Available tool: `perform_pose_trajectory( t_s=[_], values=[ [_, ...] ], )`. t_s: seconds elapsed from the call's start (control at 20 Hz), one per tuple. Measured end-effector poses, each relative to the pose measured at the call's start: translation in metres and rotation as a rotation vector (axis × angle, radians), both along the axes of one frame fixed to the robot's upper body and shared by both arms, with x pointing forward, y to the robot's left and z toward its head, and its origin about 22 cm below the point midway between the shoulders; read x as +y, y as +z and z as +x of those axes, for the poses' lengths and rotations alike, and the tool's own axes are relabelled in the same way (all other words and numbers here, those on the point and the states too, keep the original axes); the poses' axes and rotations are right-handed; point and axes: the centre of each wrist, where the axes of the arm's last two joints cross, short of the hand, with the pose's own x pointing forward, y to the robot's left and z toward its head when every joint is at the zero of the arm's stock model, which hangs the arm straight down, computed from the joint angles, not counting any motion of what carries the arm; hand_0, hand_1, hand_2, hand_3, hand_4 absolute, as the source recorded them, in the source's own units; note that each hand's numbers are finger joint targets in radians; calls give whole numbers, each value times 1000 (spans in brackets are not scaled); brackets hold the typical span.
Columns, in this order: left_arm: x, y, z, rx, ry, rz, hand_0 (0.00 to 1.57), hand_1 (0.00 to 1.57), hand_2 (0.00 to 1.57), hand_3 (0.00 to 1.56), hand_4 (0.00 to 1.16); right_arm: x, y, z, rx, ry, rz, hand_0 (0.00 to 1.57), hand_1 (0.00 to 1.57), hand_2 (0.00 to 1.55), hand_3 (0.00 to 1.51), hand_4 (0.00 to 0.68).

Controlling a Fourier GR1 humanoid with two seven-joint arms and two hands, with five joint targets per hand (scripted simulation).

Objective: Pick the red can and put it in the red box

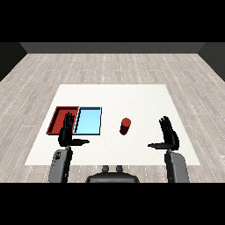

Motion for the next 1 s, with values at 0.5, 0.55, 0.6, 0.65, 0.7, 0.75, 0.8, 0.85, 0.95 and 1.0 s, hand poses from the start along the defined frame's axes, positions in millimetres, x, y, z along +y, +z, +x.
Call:
perform_pose_trajectory(
  t_s=[0.5, 0.55, 0.6, 0.65, 0.7, 0.75, 0.8, 0.85, 0.95, 1.0],
  values=[
    [3, 5, 2, -10, 8, -19, 0, 0, 0, 0, 0, 24, 4, 22, 35, 18, 3, 0, 0, 0, 0, 0],
    [3, 3, 1, -10, 7, -20, 0, 0, 0, 0, 0, 28, 0, 24, 39, 21, 3, 0, 0, 0, 0, 0],
    [1, 0, 2, -14, 10, -19, 0, 0, 0, 0, 0, 30, 3, 28, 45, 25, 3, 0, 0, 0, 0, 0],
    [3, 1, 1, -13, 14, -25, 0, 0, 0, 0, 0, 35, 2, 33, 48, 25, 6, 0, 0, 0, 0, 0],
    [1, -1, 0, -12, 16, -27, 0, 0, 0, 0, 0, 37, -3, 35, 56, 27, 16, 0, 0, 0, 0, 0],
    [0, 3, 4, -13, 16, -28, 0, 0, 0, 0, 0, 40, -6, 38, 66, 34, 25, 0, 0, 0, 0, 0],
    [1, 3, 2, -12, 14, -33, 0, 0, 0, 0, 0, 42, -6, 40, 74, 40, 38, 0, 0, 0, 0, 0],
    [-1, 3, 2, -12, 11, -33, 0, 0, 0, 0, 0, 42, -7, 43, 82, 43, 52, 0, 0, 0, 0, 0],
    [-5, 3, -1, -11, 13, -31, 0, 0, 0, 0, 0, 46, -13, 53, 97, 54, 73, 0, 0, 0, 0, 0],
    [-3, 5, -1, -11, 12, -29, 0, 0, 0, 0, 0, 47, -14, 55, 106, 55, 81, 0, 0, 0, 0, 0]
  ],
)
